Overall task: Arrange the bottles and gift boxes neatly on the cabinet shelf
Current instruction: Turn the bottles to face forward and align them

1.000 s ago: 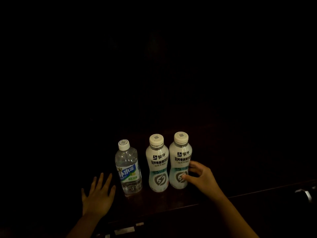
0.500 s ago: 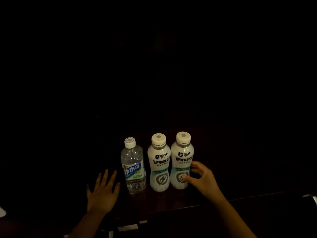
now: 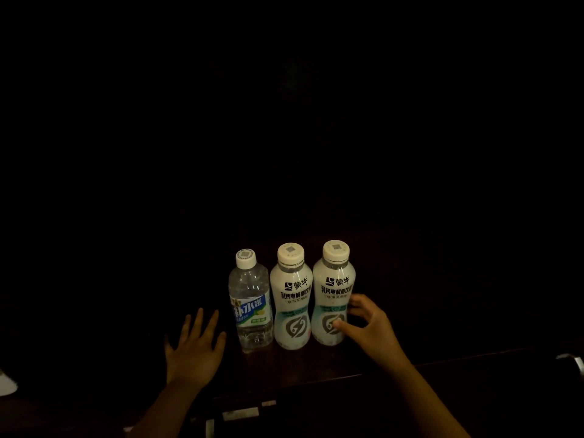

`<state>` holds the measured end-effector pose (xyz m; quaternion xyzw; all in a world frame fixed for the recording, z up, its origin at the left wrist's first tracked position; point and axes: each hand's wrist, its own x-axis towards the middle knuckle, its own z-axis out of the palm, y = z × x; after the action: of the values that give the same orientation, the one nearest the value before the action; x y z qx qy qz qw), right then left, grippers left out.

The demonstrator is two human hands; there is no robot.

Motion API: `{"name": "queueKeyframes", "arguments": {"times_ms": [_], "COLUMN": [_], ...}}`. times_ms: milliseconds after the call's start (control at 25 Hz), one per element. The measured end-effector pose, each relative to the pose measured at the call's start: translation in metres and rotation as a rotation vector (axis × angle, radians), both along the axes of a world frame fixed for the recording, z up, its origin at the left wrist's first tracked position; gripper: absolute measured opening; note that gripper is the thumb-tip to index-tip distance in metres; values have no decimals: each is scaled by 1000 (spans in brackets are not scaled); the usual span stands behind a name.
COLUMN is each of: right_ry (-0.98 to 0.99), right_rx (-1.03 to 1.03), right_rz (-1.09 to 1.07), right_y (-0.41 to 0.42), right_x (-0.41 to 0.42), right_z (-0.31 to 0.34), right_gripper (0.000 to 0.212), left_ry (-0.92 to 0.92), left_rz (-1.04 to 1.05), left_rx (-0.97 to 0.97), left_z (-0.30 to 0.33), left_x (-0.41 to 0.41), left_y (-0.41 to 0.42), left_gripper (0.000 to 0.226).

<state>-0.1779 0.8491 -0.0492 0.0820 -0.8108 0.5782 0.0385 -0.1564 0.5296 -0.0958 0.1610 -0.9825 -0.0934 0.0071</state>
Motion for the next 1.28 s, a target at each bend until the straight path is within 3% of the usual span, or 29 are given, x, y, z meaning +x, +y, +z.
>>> {"name": "queueKeyframes", "arguments": {"times_ms": [400, 640, 840, 1080, 1280], "right_ry": [-41, -93, 7, 304, 512], "right_rx": [21, 270, 734, 658, 553], "right_rz": [-5, -153, -324, -336, -94], "right_y": [0, -13, -26, -66, -129], "right_x": [0, 13, 41, 80, 97], "right_z": [10, 25, 50, 100, 140], "right_gripper": [43, 46, 40, 50, 60], "left_ry": [-68, -199, 38, 311, 463], "left_rz": [-24, -161, -267, -330, -323], "left_rx": [-3, 46, 176, 216, 234], "left_z": [9, 44, 84, 134, 171], "left_x": [1, -6, 8, 45, 97], "left_y": [2, -9, -20, -23, -48], "left_gripper": [57, 61, 63, 62, 64]}}
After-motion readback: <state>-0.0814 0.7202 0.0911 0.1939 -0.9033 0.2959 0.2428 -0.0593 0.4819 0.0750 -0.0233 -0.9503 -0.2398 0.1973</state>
